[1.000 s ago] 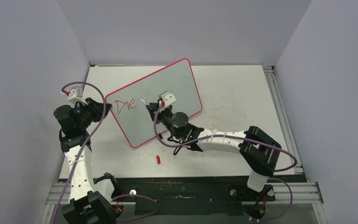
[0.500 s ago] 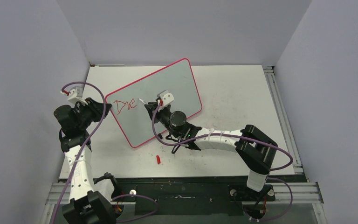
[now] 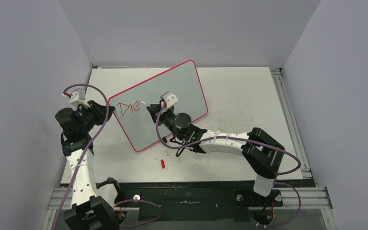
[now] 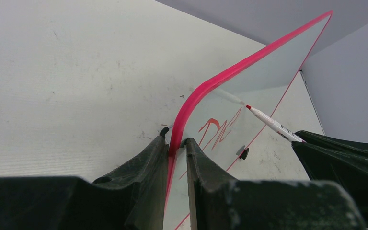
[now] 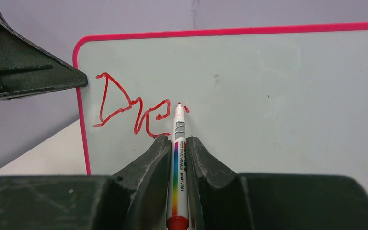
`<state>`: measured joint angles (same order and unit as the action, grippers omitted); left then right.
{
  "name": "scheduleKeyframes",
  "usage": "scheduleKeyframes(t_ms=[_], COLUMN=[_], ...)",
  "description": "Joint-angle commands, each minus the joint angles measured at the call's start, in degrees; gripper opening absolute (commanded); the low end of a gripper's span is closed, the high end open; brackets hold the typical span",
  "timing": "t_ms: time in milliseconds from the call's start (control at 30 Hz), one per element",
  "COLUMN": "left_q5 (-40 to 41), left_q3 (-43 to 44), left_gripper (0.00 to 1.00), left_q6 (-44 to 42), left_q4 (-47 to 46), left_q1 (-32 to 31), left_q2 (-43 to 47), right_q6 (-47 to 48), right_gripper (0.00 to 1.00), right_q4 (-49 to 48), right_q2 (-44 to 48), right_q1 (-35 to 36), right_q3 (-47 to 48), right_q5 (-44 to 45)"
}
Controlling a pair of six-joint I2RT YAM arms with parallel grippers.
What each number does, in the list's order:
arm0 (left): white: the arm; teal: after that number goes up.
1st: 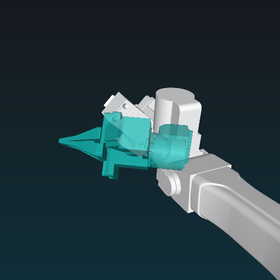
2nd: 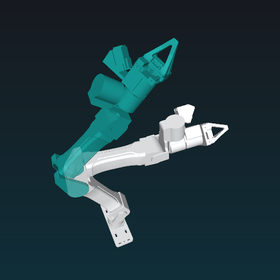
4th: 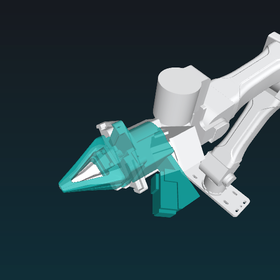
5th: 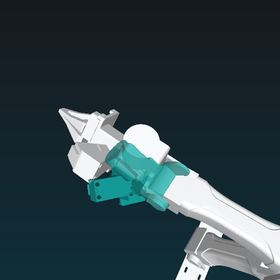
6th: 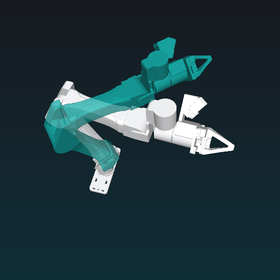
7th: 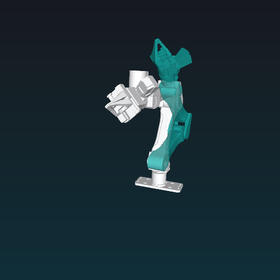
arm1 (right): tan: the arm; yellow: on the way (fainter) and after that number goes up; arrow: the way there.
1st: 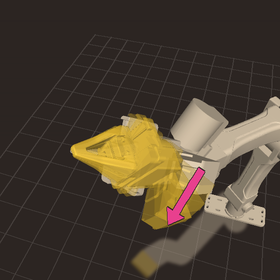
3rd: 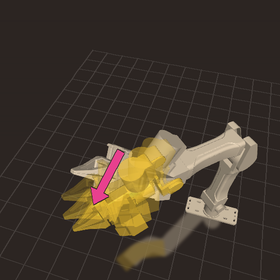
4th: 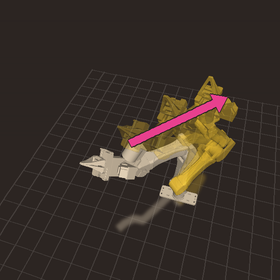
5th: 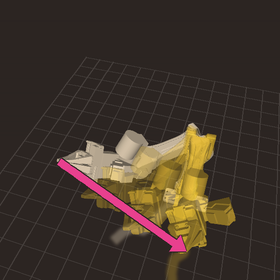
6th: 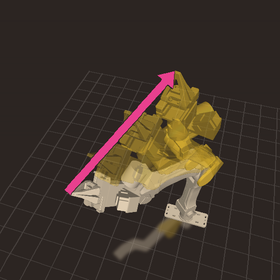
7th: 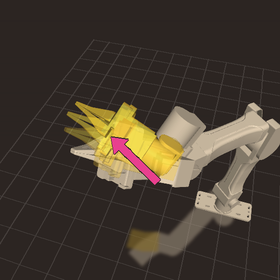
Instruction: Write a sentence on the whiteboard
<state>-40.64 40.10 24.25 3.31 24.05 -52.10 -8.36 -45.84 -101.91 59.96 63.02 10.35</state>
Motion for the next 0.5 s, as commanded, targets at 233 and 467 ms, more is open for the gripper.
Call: scheduleKeyframes(t_ms=[233,467], left_q5=[-1.47,-1.57], left_q3=[0.51,0.42], left_gripper=[0.18,0.18], left_q6=[-0.09,-0.08], left_q4=[-0.42,-0.47], left_q1=[-0.59,-0.64], left_q2=[-0.28,-0.2], right_q6=[-1.31,-1.39], right_gripper=[0.05,0.05], right_q4=[-1.47,-0.88], right_q2=[-0.92,-1.25], right_q1=[0.23,0.24], right_q3=[0.06,-0.4], right_q5=[-1.84,-1.09])
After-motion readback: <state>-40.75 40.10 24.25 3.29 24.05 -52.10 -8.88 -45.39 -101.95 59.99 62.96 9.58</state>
